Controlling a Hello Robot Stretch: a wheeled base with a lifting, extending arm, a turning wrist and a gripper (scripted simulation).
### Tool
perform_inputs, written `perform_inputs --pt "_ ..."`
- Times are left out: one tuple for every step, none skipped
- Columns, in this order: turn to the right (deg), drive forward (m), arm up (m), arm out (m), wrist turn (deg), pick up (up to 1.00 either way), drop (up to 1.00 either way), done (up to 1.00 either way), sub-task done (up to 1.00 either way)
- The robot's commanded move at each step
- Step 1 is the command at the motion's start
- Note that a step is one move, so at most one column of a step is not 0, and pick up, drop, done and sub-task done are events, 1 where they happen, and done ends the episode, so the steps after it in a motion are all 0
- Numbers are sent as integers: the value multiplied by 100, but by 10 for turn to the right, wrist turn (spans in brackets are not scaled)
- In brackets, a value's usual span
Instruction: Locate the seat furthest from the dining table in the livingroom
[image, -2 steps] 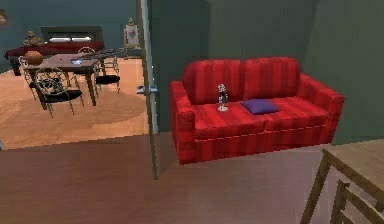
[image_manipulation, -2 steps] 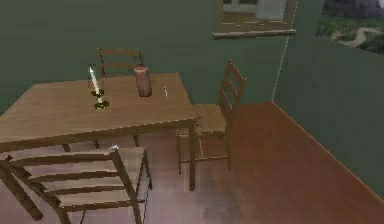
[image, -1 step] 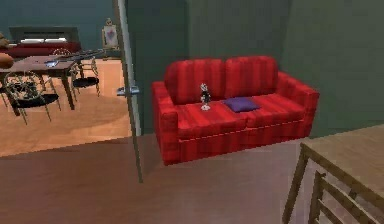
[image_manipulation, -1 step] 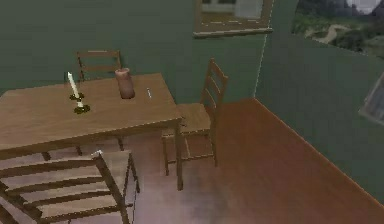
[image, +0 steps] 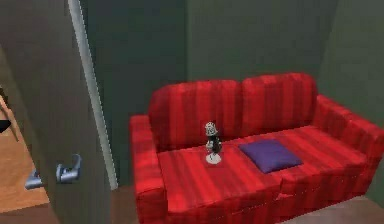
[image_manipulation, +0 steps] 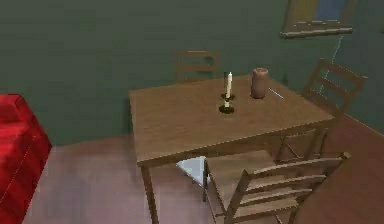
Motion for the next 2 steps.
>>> perform_inputs --pt "450 0 0 0 0 0 0 0 0" --pt "90 0 0 0 0 0 0 0 0"
